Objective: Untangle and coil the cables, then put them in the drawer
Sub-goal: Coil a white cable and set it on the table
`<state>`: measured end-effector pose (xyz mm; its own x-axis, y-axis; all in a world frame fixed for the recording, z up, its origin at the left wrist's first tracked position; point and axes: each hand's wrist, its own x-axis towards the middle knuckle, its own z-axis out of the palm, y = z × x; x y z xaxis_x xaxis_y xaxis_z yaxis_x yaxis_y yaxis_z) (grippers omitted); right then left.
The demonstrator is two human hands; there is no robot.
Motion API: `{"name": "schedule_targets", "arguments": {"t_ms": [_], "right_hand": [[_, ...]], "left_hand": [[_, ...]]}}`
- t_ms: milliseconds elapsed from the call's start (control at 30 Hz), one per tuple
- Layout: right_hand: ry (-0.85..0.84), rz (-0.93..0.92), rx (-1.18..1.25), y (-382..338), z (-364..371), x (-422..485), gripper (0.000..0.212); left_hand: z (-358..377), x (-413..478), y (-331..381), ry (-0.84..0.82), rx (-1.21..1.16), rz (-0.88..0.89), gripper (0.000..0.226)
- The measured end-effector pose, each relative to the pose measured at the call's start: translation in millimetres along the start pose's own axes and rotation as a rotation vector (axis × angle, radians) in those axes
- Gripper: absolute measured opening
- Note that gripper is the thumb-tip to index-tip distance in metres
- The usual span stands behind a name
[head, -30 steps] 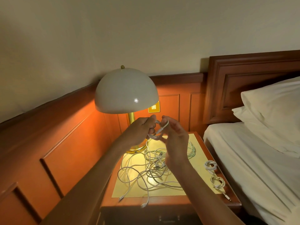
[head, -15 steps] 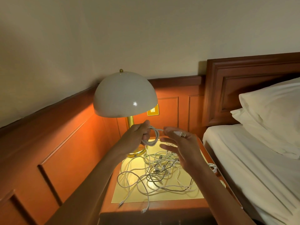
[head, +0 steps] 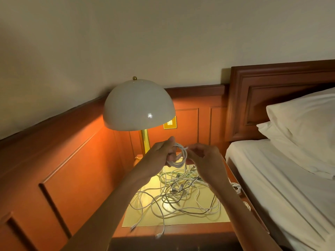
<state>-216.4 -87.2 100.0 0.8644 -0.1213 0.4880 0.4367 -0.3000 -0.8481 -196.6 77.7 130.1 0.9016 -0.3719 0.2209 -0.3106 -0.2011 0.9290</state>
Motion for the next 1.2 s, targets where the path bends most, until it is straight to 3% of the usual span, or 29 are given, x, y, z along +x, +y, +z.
{"name": "schedule_targets", "arguments": {"t_ms": [67, 233, 367, 433, 633, 900, 1000, 1100, 1200], "right_hand": [[-0.081, 0.19, 0.343, 1.2, 1.9, 0.7, 0.013], [-0.118, 0.285, 0.6, 1.0, 4.8, -0.1, 0.021], [-0.328, 0.446, 0.881, 0.0, 11.0, 0.8, 0.027], [-0.379, 0.539, 0.972, -0.4, 13.4, 0.7, 0.031], [-0.352, 0.746, 1.069, -6.2, 14.3, 0.6, 0.028], [-0.31, 0.579, 0.679, -10.6, 20.4, 4.2, 0.025], [-0.349, 0.429, 0.35, -13.3, 15.5, -1.8, 0.022], [-0.331, 0.25, -0.06, -11.8, 20.7, -2.5, 0.028], [-0.262, 0.104, -0.384, -8.9, 31.9, -4.1, 0.022]], "left_hand": [[-1.4, 0.1, 4.0, 0.027, 0.059, 0.018, 0.051], [-9.2, -0.1, 12.8, 0.056, 0.166, 0.024, 0.049], [-10.3, 1.7, 3.9, 0.068, 0.212, 0.003, 0.057], [-9.8, 1.3, -0.4, 0.098, 0.248, 0.016, 0.061], [-6.6, -0.4, -4.8, 0.292, 0.427, 0.155, 0.044], [-12.4, 6.4, -16.5, 0.219, 0.422, 0.157, 0.045], [-11.2, 8.2, -26.1, 0.215, 0.42, 0.118, 0.046], [-4.6, 12.1, -27.5, 0.249, 0.246, -0.005, 0.047], [5.1, 20.0, -17.6, 0.378, -0.021, -0.239, 0.04]]}}
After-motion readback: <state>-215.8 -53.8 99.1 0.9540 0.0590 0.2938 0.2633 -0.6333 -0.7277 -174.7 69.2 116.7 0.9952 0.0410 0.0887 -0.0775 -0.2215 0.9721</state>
